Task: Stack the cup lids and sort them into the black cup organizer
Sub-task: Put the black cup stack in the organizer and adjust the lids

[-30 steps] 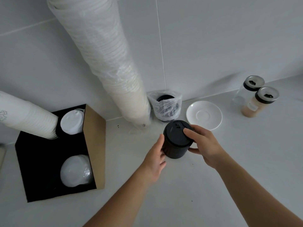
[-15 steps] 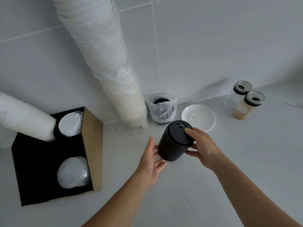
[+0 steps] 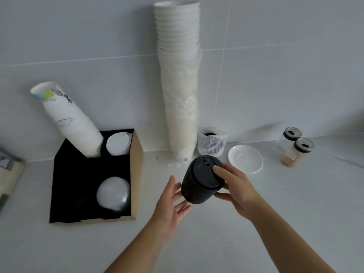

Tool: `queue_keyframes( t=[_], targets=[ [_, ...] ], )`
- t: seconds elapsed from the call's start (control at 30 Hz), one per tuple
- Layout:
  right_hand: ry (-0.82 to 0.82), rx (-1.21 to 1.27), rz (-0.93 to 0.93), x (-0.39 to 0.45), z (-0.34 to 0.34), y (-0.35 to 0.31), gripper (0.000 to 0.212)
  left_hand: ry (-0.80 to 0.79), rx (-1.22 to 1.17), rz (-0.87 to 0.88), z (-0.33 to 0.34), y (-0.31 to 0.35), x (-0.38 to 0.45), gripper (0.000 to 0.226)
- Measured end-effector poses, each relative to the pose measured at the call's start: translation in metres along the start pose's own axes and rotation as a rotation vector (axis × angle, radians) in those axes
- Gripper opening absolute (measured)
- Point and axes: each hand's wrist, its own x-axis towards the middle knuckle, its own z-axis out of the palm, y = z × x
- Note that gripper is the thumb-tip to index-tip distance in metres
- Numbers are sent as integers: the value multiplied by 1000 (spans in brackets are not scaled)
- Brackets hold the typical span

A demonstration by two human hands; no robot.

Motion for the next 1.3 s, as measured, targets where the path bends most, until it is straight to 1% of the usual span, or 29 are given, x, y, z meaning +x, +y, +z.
queue_keyframes(
  t=[0.13,0.2,0.27,0.33,0.47,0.5,0.6,0.63,0.73,0.87,0.97,1.07,1.2,1.3],
  targets=[
    [-46,-72,-60,-26,34,-10,21,-22,23,83,-16,4,-33,68],
    [-67,-97,-81,-39,56,-14,22,-64,18,126,-29,5,-50,69],
    [-82,-118,-91,-47,74,-15,21,-91,14,162,-40,6,-64,61],
    [-95,-133,-96,-53,87,-15,20,-90,-12,180,-48,7,-74,51],
    [-127,-162,-95,-61,122,-11,19,-54,-73,207,-80,9,-91,51],
    [-139,-172,-92,-62,132,-10,19,-43,-90,213,-89,10,-94,54],
    [-177,-190,-86,-64,161,-5,19,7,-113,222,-116,15,-101,77],
    [-189,-195,-87,-65,170,-3,19,19,-113,224,-124,18,-104,82],
    [-216,-208,-89,-68,200,2,18,25,-97,240,-152,26,-115,77],
    [-256,-219,-75,-69,234,4,19,54,-74,246,-182,39,-127,88],
    [-261,-217,-60,-69,262,9,19,78,-136,228,-210,47,-132,76],
    [-249,-199,-46,-65,282,12,20,91,-165,222,-233,52,-134,78],
    [-222,-191,-29,-56,309,17,22,75,-190,221,-261,59,-135,68],
    [-205,-199,-10,-49,325,22,23,72,-191,210,-280,64,-131,68]
  ],
)
